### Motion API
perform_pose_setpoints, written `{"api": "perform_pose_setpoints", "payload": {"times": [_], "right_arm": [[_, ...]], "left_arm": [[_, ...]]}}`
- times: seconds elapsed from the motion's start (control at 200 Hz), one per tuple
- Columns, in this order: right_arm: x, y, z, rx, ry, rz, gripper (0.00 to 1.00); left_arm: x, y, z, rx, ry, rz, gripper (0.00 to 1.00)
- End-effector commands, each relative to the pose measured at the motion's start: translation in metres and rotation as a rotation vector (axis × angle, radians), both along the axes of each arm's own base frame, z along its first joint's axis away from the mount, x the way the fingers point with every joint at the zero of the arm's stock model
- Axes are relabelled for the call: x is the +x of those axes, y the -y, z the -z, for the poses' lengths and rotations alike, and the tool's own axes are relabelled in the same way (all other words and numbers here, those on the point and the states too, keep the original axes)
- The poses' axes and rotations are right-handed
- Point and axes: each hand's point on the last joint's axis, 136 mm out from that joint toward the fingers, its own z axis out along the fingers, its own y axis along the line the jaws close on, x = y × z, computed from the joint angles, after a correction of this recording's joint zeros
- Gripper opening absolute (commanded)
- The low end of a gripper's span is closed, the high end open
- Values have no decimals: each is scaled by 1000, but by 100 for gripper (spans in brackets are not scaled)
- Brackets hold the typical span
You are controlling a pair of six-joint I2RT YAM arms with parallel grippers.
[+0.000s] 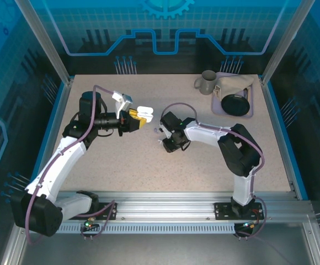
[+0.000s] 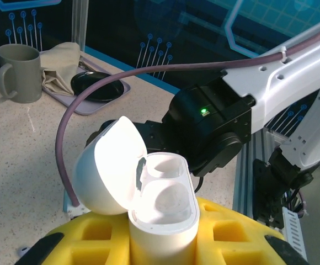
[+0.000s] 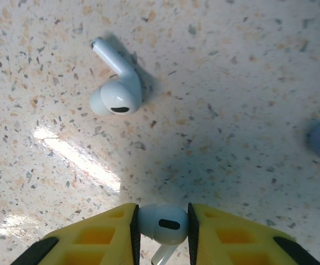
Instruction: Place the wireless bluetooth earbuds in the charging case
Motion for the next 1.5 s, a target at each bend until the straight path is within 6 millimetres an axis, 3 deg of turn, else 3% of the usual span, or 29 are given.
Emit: {"api": "perform_pose_setpoints", "payload": {"times": [0.0,0.22,0.385,0.831,1.216,1.496], "right_arm": [[7,1,-13,64,28,35,29],[10,7,-16,103,44,59,29],[13,12,-22,145,62,79,28],[11,25,-33,217,109,114,28],[12,31,-65,332,191,145,28],[10,22,-97,432,233,133,28]], "left_arm": [[11,-5,-19,-21,3,-71,0],[11,-13,-4,-28,-76,-197,0],[7,-12,27,-55,-131,-260,0],[2,15,110,-51,-236,-276,0],[4,24,153,-25,-294,-292,0],[3,39,164,-9,-315,-255,0]]}}
